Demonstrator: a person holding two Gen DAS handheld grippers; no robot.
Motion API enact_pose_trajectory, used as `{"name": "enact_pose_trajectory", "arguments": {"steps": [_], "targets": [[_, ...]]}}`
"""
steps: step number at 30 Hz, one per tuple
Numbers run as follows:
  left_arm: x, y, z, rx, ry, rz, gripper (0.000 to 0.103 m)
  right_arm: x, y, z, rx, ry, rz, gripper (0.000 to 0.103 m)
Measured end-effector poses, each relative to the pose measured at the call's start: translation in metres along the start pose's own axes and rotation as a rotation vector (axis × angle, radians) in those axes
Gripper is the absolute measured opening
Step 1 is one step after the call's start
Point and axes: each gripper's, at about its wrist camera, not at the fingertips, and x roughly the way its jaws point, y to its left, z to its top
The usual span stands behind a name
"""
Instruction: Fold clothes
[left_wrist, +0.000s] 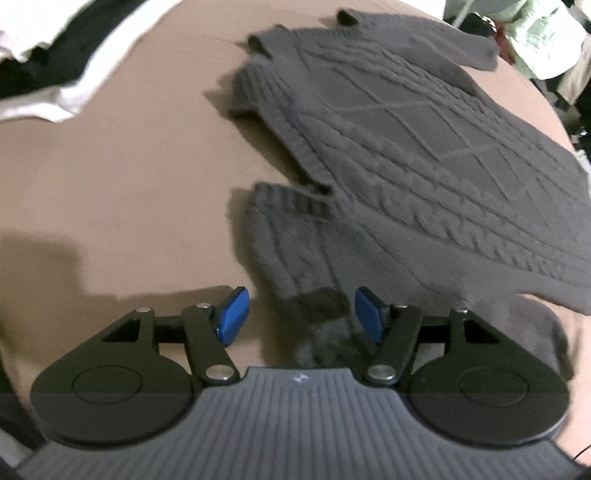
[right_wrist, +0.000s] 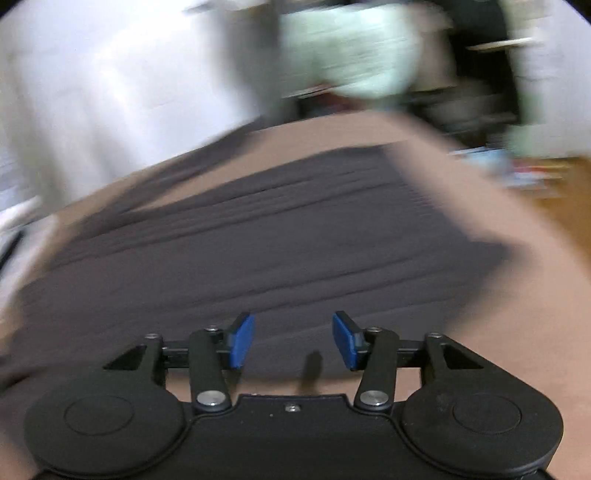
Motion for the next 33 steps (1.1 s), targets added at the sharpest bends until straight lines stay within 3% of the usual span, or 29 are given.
{"name": "enact_pose_trajectory", "arguments": {"steps": [3, 6, 10, 12, 15, 16, 17, 18, 20, 24, 26, 30, 33], "targets": [[0.008, -0.01, -0.005, 0.014, 0.042, -0.028, 0.063, 0.015, 0.035, -0.008, -0.085, 0.116, 0.213, 0.06], [0.009, -0.018, -0.009, 0.075, 0.029, 0.025, 0.065, 0.035, 0.067, -0.008, -0.191, 0.181, 0.267, 0.06], [0.003, -0.02, -0.012, 0.09, -0.002, 0.073, 0.069, 0.04, 0.091, -0.015, -0.285, 0.242, 0.27, 0.063], [0.004, -0.02, -0.011, 0.096, -0.005, 0.086, 0.069, 0.036, 0.096, -0.025, -0.344, 0.246, 0.206, 0.069], [0.007, -0.018, -0.009, 0.095, -0.006, 0.106, 0.07, 0.05, 0.087, -0.036, -0.359, 0.311, 0.154, 0.069], [0.007, -0.018, -0.008, 0.092, -0.009, 0.113, 0.07, 0.052, 0.081, -0.043, -0.346, 0.342, 0.171, 0.059], [0.006, -0.017, -0.008, 0.089, -0.016, 0.123, 0.07, 0.052, 0.077, -0.048, -0.343, 0.354, 0.19, 0.037], [0.004, -0.015, -0.007, 0.085, -0.029, 0.137, 0.07, 0.049, 0.076, -0.052, -0.351, 0.351, 0.213, 0.027], [-0.001, -0.012, -0.005, 0.079, -0.056, 0.166, 0.07, 0.041, 0.076, -0.052, -0.352, 0.341, 0.307, 0.02], [0.002, -0.005, 0.001, 0.056, -0.065, 0.183, 0.071, 0.008, 0.091, -0.029, -0.301, 0.252, 0.611, 0.019], [0.007, -0.002, 0.004, 0.039, -0.052, 0.178, 0.074, 0.0, 0.107, -0.017, -0.297, 0.219, 0.714, 0.019], [0.009, 0.001, 0.006, 0.033, -0.055, 0.192, 0.074, -0.006, 0.154, 0.003, -0.332, 0.202, 0.799, 0.019], [-0.008, -0.005, 0.005, 0.068, -0.143, 0.191, 0.074, -0.02, 0.181, 0.028, -0.345, 0.167, 0.816, 0.019]]}}
